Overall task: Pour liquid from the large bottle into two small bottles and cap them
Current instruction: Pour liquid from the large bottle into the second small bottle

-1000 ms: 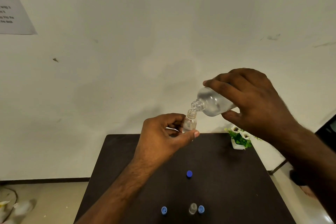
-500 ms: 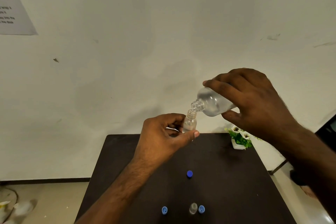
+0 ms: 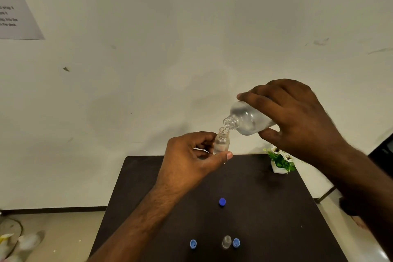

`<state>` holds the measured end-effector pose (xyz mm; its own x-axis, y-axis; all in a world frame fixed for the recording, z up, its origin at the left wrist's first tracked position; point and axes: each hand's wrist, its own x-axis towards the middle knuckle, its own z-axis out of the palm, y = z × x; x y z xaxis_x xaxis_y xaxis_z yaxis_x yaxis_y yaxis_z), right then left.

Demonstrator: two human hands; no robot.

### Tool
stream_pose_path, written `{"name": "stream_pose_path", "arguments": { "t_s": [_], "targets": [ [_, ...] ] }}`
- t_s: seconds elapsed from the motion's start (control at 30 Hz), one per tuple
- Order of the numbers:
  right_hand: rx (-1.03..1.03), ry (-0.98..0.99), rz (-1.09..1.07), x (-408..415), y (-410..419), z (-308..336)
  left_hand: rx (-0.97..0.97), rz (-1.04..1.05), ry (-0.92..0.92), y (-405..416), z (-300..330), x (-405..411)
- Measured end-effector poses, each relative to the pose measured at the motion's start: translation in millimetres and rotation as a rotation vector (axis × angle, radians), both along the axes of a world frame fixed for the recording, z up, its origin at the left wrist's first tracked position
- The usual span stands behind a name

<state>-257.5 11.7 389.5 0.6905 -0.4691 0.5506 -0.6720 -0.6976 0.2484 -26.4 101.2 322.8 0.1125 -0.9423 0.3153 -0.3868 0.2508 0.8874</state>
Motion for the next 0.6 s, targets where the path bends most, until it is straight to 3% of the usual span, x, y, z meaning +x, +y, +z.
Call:
{"name": "stream_pose_path", "arguments": {
  "t_s": [0.6],
  "targets": [
    [0.098, -0.072, -0.021, 1.9, 2.5, -12.0, 0.016, 0.005, -0.002, -3.0, -4.4, 0.7]
  ]
}}
